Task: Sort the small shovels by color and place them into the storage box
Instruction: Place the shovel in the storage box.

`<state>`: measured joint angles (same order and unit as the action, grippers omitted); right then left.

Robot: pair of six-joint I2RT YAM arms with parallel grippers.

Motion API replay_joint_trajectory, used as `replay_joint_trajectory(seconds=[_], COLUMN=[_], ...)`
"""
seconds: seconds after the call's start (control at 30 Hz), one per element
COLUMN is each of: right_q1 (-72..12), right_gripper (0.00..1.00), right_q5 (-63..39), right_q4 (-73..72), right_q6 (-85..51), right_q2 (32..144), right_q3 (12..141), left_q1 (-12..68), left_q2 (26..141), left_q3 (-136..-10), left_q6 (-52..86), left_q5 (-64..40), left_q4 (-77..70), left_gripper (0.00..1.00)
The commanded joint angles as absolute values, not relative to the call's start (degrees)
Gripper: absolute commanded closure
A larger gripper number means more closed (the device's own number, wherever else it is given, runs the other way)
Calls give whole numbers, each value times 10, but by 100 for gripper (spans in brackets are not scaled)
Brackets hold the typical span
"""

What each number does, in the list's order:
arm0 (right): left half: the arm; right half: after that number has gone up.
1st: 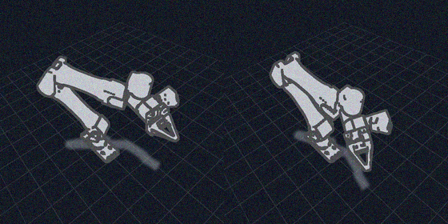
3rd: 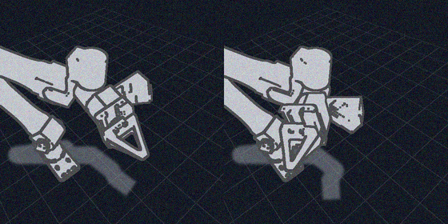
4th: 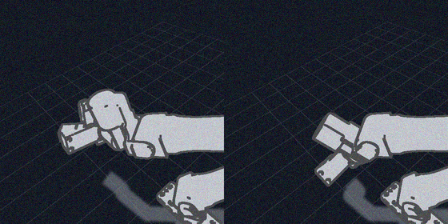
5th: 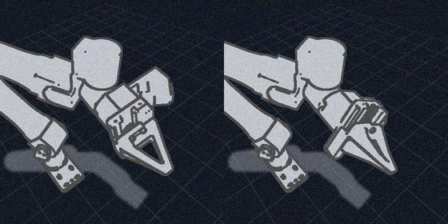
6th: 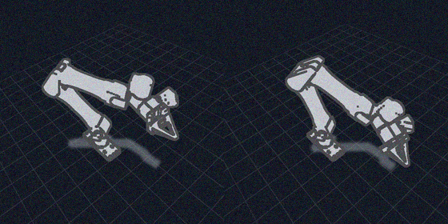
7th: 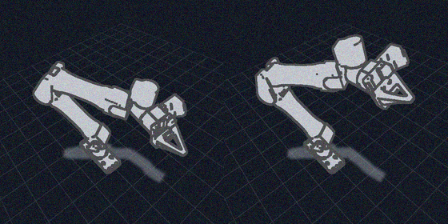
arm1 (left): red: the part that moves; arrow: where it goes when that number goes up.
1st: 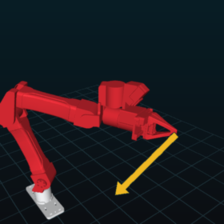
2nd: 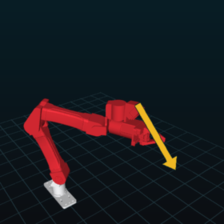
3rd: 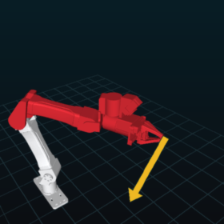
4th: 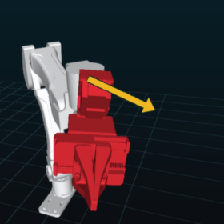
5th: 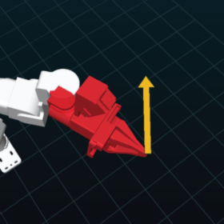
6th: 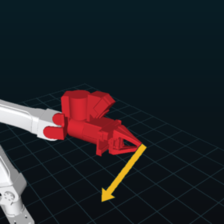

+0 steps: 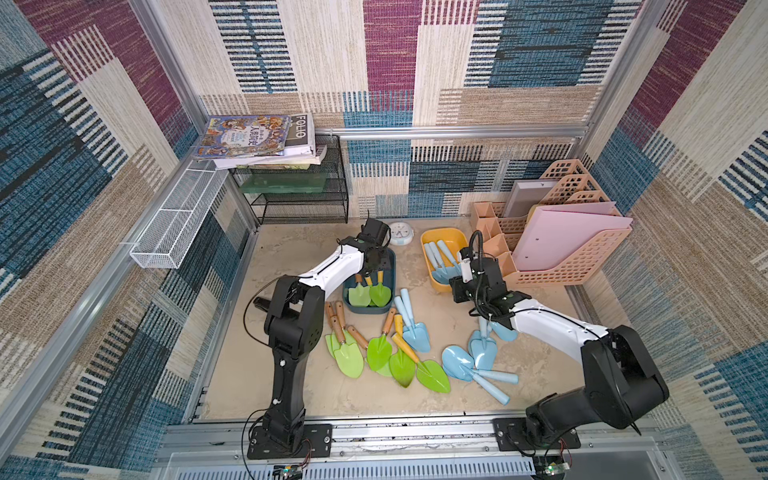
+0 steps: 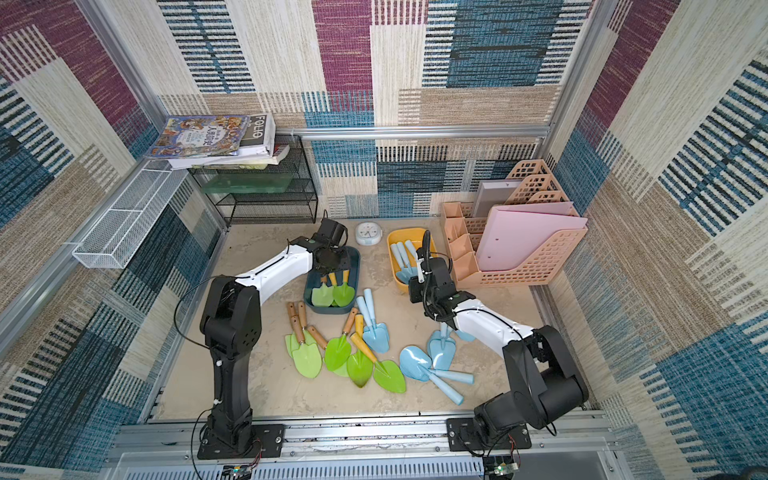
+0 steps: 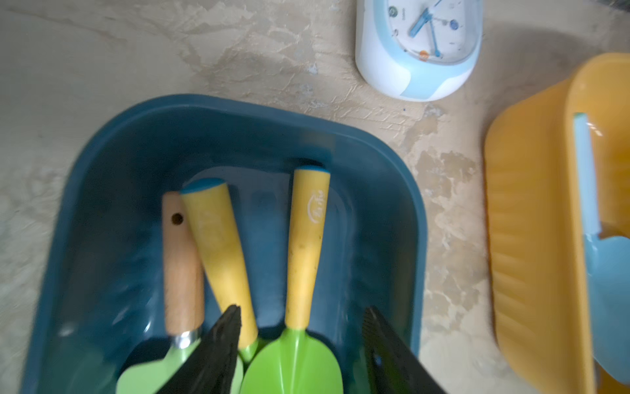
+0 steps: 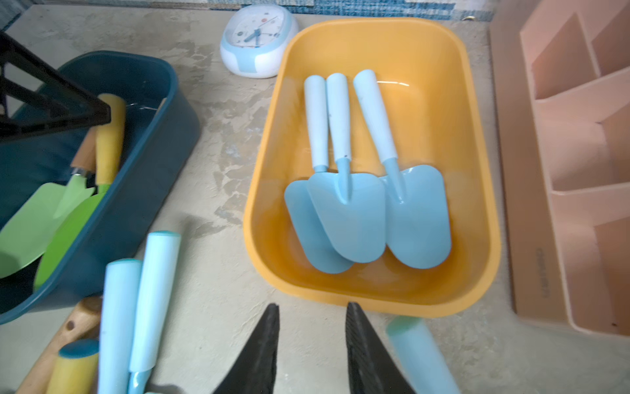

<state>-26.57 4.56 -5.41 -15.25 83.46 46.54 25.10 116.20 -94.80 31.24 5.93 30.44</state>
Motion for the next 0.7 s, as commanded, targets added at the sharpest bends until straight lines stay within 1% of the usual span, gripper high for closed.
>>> replay_joint_trajectory(seconds=[0.0, 0.17, 0.3, 0.47, 0.67], right_q1=[-291, -331, -353, -402, -434], right_gripper=[64, 64, 66, 68, 72], right_q5=[24, 7, -16, -11, -8], right_q4=[-45, -33, -41, -40, -38], right_q6=[-158, -174, -193, -198, -205], right_q2=[821, 816, 844, 898, 951], right_q3=[468, 468, 473, 498, 526], left_q1=[251, 255, 257, 258, 258], left_q2=[1091, 971, 922, 907, 890], left_q3=[-882, -730, -644, -630, -622], left_q6=[310, 322, 328, 315, 309], left_q5=[76, 105, 125, 148, 162], left_q4=[266, 207, 192, 210, 208], left_gripper=[41, 41, 41, 40, 40])
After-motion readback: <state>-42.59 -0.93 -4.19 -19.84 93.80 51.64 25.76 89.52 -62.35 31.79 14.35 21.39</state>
